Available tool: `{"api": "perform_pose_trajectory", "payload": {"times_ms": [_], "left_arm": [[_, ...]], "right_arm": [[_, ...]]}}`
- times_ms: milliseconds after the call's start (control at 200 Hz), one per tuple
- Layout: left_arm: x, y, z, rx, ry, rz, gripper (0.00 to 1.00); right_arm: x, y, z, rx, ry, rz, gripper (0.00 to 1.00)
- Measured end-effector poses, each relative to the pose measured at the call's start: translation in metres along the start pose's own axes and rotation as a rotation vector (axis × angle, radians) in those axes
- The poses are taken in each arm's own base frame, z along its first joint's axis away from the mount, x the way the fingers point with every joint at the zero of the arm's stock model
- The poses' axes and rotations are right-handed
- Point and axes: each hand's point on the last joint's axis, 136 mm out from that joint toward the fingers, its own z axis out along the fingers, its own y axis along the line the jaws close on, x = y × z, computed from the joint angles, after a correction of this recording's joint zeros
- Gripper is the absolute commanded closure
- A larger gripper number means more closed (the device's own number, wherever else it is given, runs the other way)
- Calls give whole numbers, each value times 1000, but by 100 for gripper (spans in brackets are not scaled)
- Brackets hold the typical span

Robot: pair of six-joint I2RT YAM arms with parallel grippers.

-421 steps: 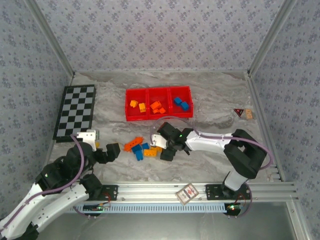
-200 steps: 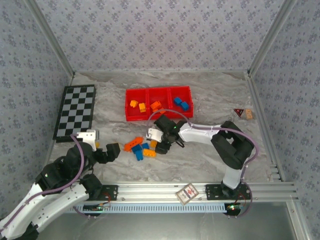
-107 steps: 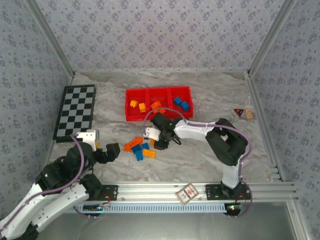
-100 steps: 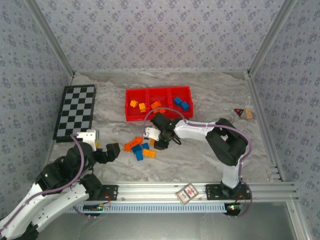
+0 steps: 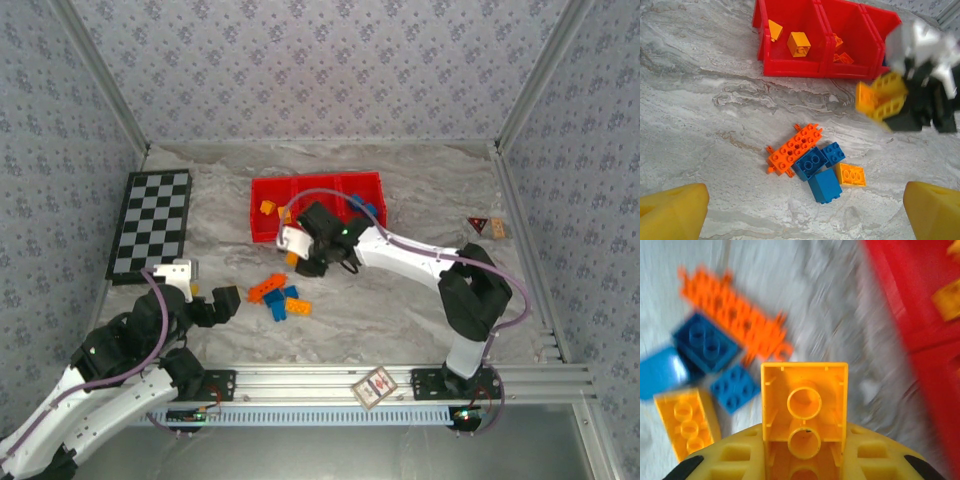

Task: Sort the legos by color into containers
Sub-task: Pick up the lego from the center of the table, then place the lego in the container.

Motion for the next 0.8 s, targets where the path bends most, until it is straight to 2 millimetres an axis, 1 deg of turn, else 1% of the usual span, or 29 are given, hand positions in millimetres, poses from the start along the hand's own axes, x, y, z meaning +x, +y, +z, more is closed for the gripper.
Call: {"api": "perform_pose_trajectory", "payload": {"times_ms": [90, 165, 230, 295, 330, 430, 510, 580, 625, 680, 800], "left_arm": [[0, 0, 0, 0, 0, 0, 0], [0, 0, 0, 0, -1, 0, 0], [0, 0, 0, 1, -1, -1, 0], [0, 0, 0, 2, -2, -1, 0], [0, 0, -1, 4, -5, -2, 0], [-2, 0, -4, 17, -21, -9, 0], [-3, 0, -6, 24, -30, -14, 0], [-3, 0, -6, 25, -31, -14, 0], [-3, 0, -6, 25, -31, -14, 0], [-3, 0, -6, 25, -31, -14, 0], [-3, 0, -6, 25, -31, -14, 0]], "right_arm": [[-41, -21, -15, 50, -94, 51, 76], [-70, -40, -20, 85, -161, 106, 74], [-93, -56, -16, 100, -207, 170, 73], [-105, -68, -5, 96, -229, 238, 74], [-110, -74, 5, 87, -235, 282, 75], [-115, -89, 35, 59, -230, 389, 75], [-110, -101, 60, 35, -214, 474, 75], [-104, -111, 77, 18, -201, 548, 77], [-100, -117, 85, 6, -197, 591, 78], [-95, -125, 94, -14, -194, 642, 77], [-85, -139, 100, -52, -195, 736, 63]]}}
